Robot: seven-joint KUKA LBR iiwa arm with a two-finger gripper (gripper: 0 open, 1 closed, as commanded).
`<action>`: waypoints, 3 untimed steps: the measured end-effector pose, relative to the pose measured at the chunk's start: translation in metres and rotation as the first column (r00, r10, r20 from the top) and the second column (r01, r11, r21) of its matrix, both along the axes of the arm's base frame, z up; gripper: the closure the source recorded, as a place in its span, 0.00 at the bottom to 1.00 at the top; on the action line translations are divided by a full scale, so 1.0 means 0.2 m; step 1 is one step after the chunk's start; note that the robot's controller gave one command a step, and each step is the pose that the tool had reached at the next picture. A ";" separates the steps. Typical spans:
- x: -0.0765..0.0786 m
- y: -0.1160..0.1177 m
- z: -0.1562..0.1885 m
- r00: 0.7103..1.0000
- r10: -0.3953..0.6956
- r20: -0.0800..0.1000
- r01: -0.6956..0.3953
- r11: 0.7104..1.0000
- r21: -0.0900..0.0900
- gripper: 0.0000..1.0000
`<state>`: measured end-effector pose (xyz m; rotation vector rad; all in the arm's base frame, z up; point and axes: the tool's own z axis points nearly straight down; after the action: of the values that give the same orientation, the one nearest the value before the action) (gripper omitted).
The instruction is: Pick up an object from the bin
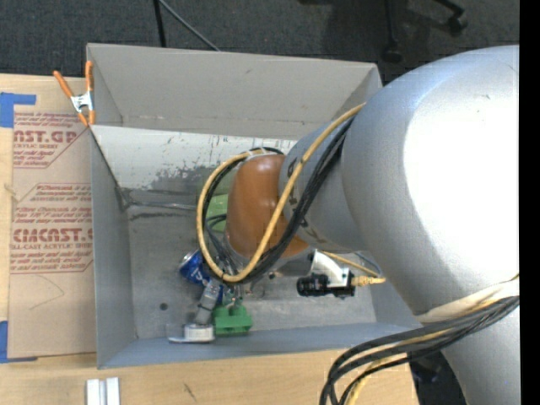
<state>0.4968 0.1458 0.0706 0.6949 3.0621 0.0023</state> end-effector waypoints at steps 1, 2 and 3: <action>0.00 0.00 0.00 1.000 0.000 0.001 0.000 1.000 0.001 0.00; 0.02 0.00 0.03 1.000 -0.001 0.012 0.001 1.000 0.004 1.00; 0.03 0.01 0.36 1.000 0.000 0.005 0.000 1.000 0.001 1.00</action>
Offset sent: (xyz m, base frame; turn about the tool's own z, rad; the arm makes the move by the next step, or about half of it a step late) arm 0.0000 0.0000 0.0000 0.0000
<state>0.5028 0.1471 0.1432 0.6935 3.0581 0.0060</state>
